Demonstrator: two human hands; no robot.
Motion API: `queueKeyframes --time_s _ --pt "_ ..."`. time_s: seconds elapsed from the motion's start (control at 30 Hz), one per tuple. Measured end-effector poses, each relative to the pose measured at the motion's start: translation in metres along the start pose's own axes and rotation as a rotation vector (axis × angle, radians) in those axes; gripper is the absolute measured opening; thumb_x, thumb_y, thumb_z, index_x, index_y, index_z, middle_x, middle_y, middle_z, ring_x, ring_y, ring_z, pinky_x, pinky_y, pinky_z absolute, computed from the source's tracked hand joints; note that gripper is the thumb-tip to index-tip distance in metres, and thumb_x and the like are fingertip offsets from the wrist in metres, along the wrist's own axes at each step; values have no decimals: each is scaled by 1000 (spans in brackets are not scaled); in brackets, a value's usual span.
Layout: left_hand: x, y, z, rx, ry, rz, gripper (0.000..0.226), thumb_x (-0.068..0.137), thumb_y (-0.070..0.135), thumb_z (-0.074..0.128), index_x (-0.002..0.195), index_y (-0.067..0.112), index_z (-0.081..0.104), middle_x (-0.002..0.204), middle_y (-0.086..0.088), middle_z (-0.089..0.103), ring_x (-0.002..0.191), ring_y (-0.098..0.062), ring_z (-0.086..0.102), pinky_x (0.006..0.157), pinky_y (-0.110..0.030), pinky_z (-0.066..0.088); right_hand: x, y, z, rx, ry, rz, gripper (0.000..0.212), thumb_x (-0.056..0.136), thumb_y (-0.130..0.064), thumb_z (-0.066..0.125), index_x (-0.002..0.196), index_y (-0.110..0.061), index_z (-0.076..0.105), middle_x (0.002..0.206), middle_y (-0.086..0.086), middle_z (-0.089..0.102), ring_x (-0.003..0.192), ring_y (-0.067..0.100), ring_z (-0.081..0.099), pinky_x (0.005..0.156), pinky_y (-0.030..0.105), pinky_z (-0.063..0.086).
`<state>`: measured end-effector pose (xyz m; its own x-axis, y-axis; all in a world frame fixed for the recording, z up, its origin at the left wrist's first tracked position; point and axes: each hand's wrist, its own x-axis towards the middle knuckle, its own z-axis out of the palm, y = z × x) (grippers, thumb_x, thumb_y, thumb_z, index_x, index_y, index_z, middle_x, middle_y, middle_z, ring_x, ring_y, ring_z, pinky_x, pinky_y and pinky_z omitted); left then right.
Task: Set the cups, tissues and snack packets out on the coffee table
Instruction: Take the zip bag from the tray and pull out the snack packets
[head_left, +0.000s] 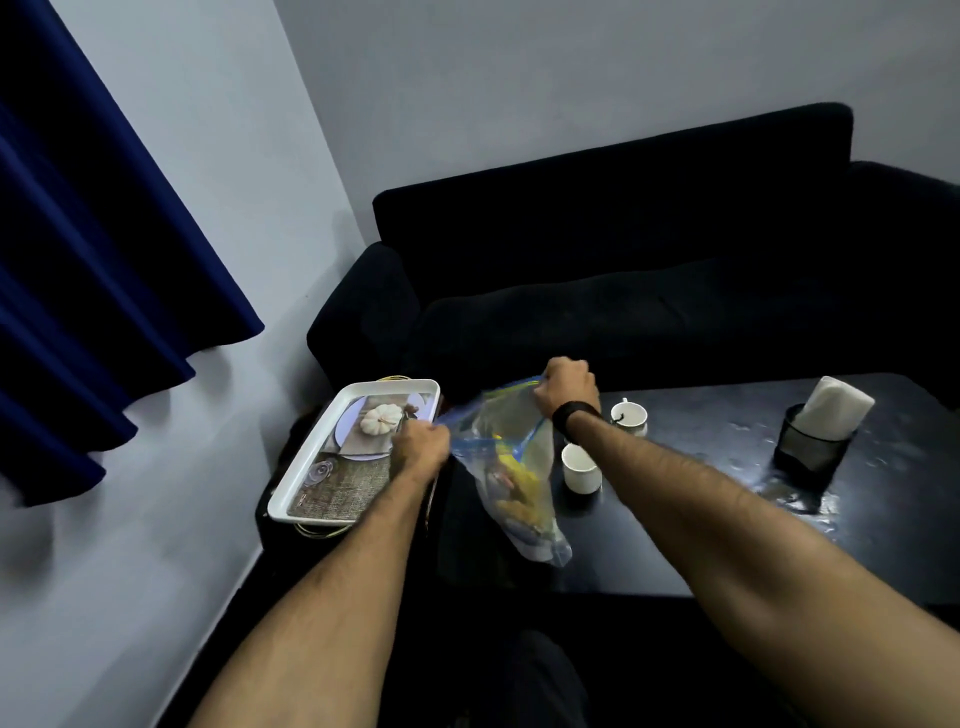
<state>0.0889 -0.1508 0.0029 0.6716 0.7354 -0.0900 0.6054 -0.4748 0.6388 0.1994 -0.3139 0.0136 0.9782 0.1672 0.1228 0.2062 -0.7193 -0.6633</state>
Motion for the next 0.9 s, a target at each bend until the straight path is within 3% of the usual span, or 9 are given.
queueKeyframes --time_s 0.13,0.23,0.3,0.43,0.5,0.57,0.73,0.83,0.9 --pt "8 -17 -6 4 26 17 32 87 23 53 57 12 54 70 -10 58 56 -23 51 52 -25 36 4 -7 -2 -7 -24 1 24 78 -16 58 97 -13 71 106 18 66 100 39 65 80 36 52" --pt "6 -12 -5 -98 -29 29 29 85 23 54 72 1 67 80 -21 70 75 -34 70 71 -40 57 -2 -18 7 -54 -112 -16 24 80 -21 58 100 -14 70 107 14 67 100 36 65 77 34 50" --pt "-1 -9 -1 -126 -76 34 30 86 26 58 76 0 68 73 -20 72 69 -31 72 74 -41 60 -8 -23 8 -124 -181 -29 28 78 -26 63 103 -15 67 107 10 66 100 33 64 77 34 50" --pt "-17 1 -1 -139 -224 -32 27 81 29 70 78 2 66 55 -7 66 35 -14 58 41 -18 46 -14 -33 0 -173 -380 -37 32 70 -22 79 97 -12 65 99 10 69 82 26 70 65 33 59" --pt "-22 4 0 -157 -267 -51 18 78 19 70 72 3 64 53 -7 66 32 -12 55 39 -17 43 -18 -36 -6 -203 -513 -23 30 64 -16 86 82 -11 61 88 11 71 60 21 69 44 27 54" --pt "-28 4 0 -160 -257 -46 12 76 7 66 67 5 58 42 -3 61 27 -10 51 35 -16 41 -21 -31 -9 -227 -537 -18 28 68 -8 81 86 -10 60 94 13 71 58 21 67 38 23 49" --pt "-29 -2 -6 -118 -123 -35 12 74 8 61 85 10 55 71 -11 66 51 -21 59 37 -16 35 -20 6 -29 -251 -261 -85 38 78 -7 61 116 -10 58 121 18 58 110 37 60 83 35 52" --pt "-28 -11 -6 -154 -154 -37 10 77 4 59 73 10 51 49 -7 59 31 -14 47 34 -16 34 -21 16 -36 -249 -230 -72 39 78 -7 61 117 -9 58 121 20 59 113 39 58 88 37 51" --pt "-27 -15 -3 -165 -182 -30 17 80 4 62 76 11 47 52 -8 60 34 -14 46 35 -18 35 -23 14 -37 -264 -242 -103 38 78 -6 61 116 -9 58 120 20 59 113 39 59 88 37 51"
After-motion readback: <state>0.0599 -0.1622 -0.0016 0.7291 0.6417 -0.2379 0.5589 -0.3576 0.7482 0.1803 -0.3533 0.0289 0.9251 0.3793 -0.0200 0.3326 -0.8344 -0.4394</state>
